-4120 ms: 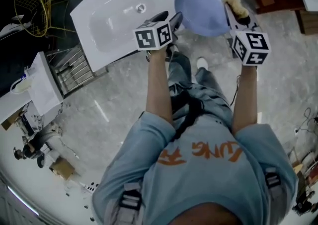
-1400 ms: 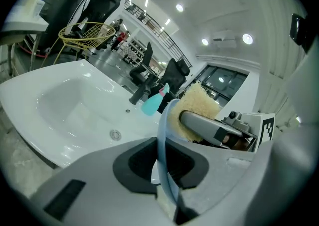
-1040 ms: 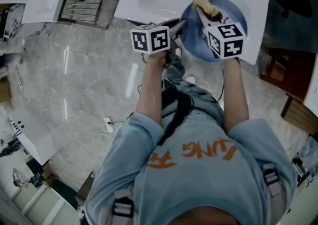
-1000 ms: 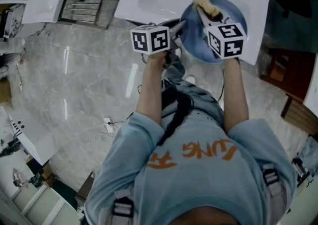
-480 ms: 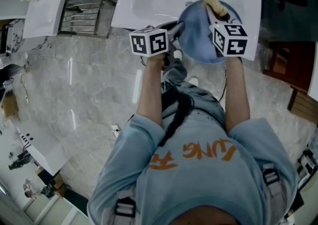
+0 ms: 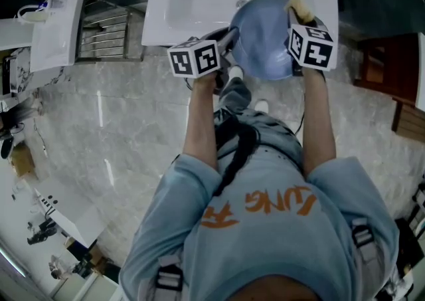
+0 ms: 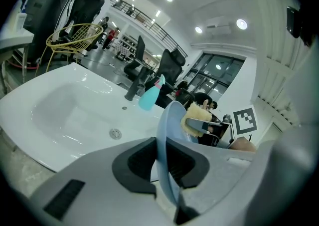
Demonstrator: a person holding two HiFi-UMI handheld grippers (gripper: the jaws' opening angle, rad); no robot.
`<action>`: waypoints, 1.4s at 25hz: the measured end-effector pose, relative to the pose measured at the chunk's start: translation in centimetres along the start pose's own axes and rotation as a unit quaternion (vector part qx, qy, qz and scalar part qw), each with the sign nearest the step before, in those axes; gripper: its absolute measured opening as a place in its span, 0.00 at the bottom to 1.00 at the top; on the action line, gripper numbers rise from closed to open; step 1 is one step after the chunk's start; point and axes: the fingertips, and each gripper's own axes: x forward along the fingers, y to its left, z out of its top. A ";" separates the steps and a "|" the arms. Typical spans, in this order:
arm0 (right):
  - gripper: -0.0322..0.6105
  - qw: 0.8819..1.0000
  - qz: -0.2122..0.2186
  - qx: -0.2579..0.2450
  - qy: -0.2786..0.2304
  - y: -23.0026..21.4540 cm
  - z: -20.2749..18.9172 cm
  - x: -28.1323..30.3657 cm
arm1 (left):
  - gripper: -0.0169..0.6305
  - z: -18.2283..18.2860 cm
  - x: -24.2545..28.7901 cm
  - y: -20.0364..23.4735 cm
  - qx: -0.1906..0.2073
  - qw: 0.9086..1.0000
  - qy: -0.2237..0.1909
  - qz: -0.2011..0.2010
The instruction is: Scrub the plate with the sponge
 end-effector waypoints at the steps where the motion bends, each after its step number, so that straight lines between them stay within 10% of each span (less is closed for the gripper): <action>1: 0.10 1.000 -0.008 0.004 0.004 -0.5 -0.3 -0.2 | 0.09 -0.1 0.1 0.2 0.000 1.000 0.000 0.003; 10: 0.10 0.998 -0.031 0.030 0.036 -2.9 -2.4 -1.2 | 0.09 0.0 0.2 0.1 -0.006 1.000 -0.015 0.013; 20: 0.10 0.991 0.127 -0.020 -0.041 5.7 2.3 -1.6 | 0.09 0.6 -1.5 1.3 -0.023 0.998 -0.055 0.035; 35: 0.10 0.938 0.326 -0.115 0.003 19.5 0.0 -1.9 | 0.09 0.9 -3.7 1.3 -0.032 0.995 -0.085 0.026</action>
